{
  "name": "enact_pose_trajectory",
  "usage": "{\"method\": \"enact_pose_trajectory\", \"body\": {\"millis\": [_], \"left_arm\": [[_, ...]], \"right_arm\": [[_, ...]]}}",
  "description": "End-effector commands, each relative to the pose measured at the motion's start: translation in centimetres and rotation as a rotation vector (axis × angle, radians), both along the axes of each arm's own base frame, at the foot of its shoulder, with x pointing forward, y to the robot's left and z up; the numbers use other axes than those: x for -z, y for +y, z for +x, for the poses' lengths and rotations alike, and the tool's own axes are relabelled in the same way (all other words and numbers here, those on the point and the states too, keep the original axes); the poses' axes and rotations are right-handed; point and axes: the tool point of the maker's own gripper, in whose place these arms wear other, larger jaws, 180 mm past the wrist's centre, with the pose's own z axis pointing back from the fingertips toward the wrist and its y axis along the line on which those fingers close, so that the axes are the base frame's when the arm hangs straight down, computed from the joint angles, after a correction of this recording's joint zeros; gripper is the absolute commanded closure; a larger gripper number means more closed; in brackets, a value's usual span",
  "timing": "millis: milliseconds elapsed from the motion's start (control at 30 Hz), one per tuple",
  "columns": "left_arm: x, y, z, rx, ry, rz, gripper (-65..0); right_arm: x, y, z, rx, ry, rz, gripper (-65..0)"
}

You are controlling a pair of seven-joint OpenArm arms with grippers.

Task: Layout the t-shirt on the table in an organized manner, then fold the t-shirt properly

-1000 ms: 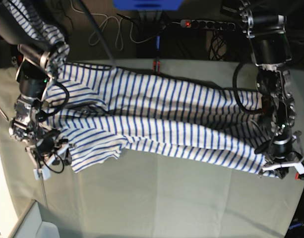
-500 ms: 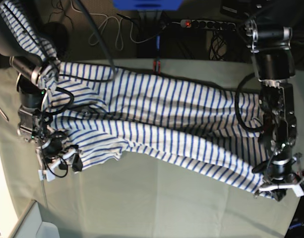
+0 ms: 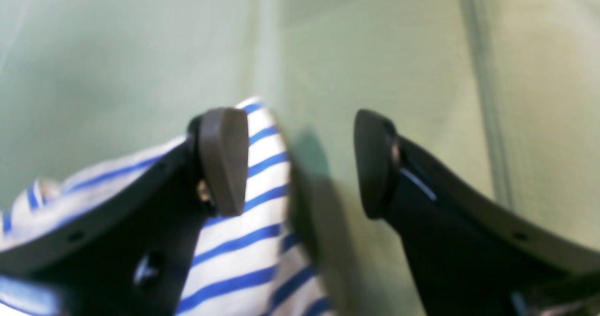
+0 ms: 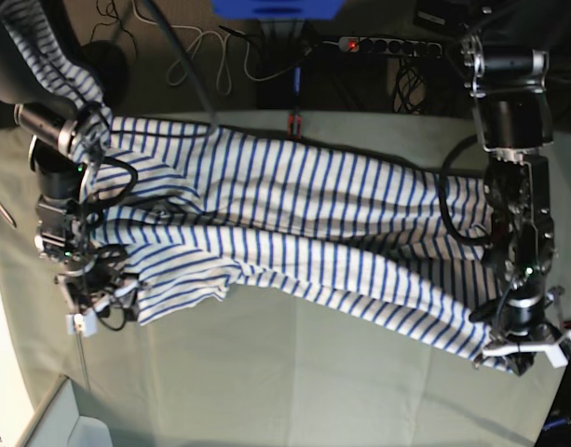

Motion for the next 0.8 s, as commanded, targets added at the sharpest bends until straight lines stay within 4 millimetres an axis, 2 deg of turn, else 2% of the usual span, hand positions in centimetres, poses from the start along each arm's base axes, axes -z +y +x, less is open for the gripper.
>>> {"method": "enact_pose_trajectory", "body": {"millis": [0, 200, 267, 333, 400, 500, 633, 767], "left_arm": [[-1.8, 0.7, 0.3, -0.01, -0.05, 0.028, -0.1], [-1.5, 0.7, 0.1, -0.01, -0.042, 0.033, -0.1], [-1.5, 0.7, 0.1, -0.01, -0.042, 0.033, -0.1], [-1.5, 0.7, 0.1, -0.01, -0.041, 0.035, -0.1], [-1.5, 0.7, 0.1, -0.01, -0.041, 0.035, -0.1], [-1.6, 0.7, 0.1, -0.01, -0.043, 0.035, -0.1], [-1.9, 0.7, 0.3, -0.01, -0.051, 0.034, -0.1], [-2.1, 0.6, 0.4, -0.009, -0.053, 0.036, -0.1]], "right_arm": [[-1.3, 0.0, 1.0, -0.011, -0.045, -0.021, -36.5], [0.4, 2.0, 0.1, -0.08, 0.008, -0.037, -36.2], [1.4, 2.2, -0.5, -0.08, 0.04, -0.021, -36.1], [1.4, 2.3, -0.2, -0.081, 0.049, -0.01, -35.4], [1.5, 1.7, -0.4, -0.071, 0.054, -0.011, -31.1], [1.3, 1.7, -0.1, -0.072, 0.047, -0.011, -20.2], [-0.8, 1.5, 1.5, -0.067, -0.027, -0.018, -6.8], [-2.5, 1.3, 2.7, -0.066, -0.082, -0.028, -1.8]]}}
